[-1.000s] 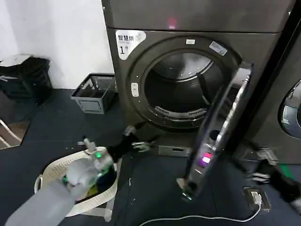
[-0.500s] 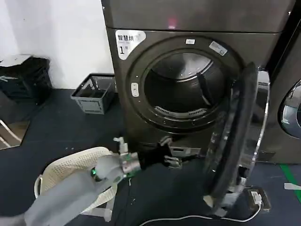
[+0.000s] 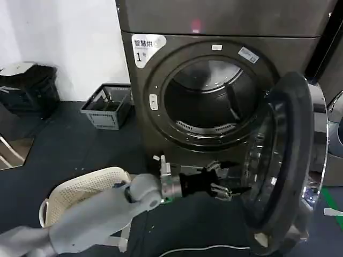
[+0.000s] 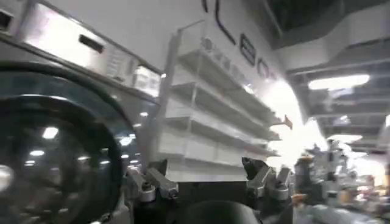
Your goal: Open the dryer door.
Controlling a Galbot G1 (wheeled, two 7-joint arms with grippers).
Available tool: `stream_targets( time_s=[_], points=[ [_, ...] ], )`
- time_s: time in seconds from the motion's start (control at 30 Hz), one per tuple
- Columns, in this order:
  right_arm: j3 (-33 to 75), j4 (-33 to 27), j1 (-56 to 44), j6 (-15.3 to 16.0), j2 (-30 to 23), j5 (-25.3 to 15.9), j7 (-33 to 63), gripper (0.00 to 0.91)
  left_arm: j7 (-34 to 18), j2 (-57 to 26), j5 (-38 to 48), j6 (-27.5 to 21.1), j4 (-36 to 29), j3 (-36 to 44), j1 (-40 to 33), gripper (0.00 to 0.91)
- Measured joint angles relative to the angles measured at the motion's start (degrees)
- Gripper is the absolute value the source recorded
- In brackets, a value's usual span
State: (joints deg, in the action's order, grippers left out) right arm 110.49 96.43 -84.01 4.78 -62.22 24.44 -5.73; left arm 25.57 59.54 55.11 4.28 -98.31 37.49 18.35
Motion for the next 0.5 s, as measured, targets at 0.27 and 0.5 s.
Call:
stream_targets(
  time_s=[0.27,0.5],
  points=[
    [5.6,-1.6,-1.5,0.5,1.1,0.0,2.2,0.907,-1.5,4.5,0.8,0.1,1.9,3.9,-3.3,0.907],
    [8.5,-0.5,-3.0,2.4,0.3,-0.1,3.0,0.907,-1.9,8.6,2.0,1.3,4.8,8.0,-6.1,0.907]
  ],
)
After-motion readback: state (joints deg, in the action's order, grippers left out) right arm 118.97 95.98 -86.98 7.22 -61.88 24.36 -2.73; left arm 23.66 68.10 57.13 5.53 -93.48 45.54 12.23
